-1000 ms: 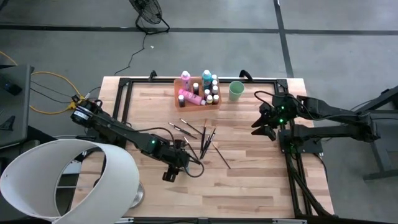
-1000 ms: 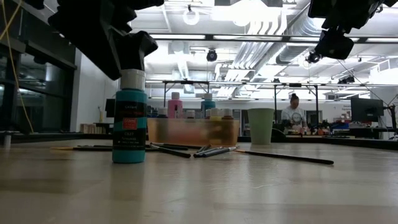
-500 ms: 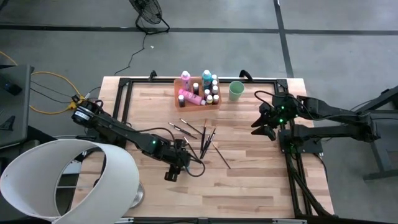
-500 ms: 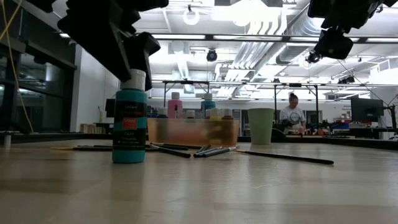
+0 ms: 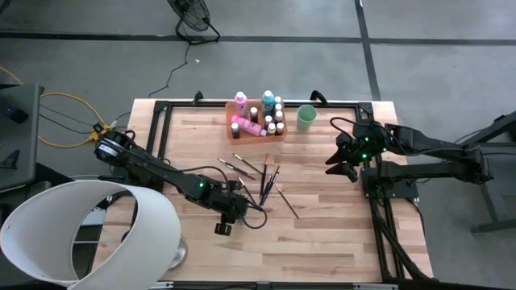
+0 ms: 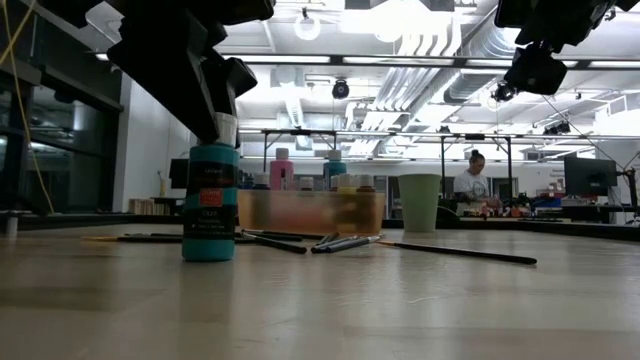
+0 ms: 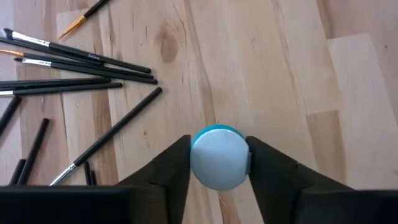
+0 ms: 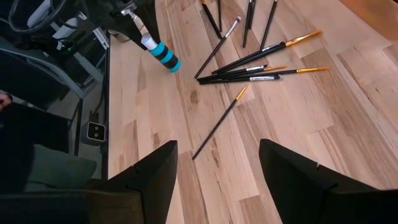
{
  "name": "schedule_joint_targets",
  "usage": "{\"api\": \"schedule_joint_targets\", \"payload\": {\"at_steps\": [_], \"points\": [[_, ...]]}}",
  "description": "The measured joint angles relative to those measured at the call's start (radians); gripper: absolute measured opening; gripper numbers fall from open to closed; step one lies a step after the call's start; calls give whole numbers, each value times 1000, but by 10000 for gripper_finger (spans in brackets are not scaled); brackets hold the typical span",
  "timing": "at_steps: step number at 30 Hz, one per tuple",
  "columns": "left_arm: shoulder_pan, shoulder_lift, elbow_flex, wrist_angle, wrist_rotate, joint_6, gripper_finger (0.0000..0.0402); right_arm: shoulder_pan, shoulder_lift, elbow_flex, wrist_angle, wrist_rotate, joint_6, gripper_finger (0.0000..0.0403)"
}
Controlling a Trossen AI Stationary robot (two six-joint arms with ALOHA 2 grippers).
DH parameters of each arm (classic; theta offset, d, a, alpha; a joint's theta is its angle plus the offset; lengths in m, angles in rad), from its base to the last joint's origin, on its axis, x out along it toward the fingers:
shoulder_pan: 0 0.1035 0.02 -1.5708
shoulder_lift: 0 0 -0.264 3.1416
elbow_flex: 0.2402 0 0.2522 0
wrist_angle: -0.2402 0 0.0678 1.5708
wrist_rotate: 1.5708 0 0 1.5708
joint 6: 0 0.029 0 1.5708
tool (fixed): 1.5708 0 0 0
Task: Pick & Place Paint Supplies
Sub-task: Put the small blue paint bottle into the orange bin
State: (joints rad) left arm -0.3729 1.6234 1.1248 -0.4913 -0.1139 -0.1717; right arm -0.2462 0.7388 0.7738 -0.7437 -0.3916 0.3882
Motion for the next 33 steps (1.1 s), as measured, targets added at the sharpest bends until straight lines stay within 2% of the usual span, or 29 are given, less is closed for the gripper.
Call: {"api": "schedule_joint_targets", "payload": {"at_steps": [4, 10, 14, 26, 33], "points": [[0, 0, 0, -4, 0, -36, 115, 0, 0, 0, 0, 0, 0, 220], [15, -6, 0, -10, -55, -127, 115, 0, 0, 0, 0, 0, 0, 220], [74, -10, 16, -32, -88, -214, 124, 0, 0, 0, 0, 0, 0, 220], [363, -10, 249, -218, -95, -192, 124, 0, 0, 0, 0, 0, 0, 220], [581, -10, 287, -212, -105, -174, 122, 0, 0, 0, 0, 0, 0, 220]]}}
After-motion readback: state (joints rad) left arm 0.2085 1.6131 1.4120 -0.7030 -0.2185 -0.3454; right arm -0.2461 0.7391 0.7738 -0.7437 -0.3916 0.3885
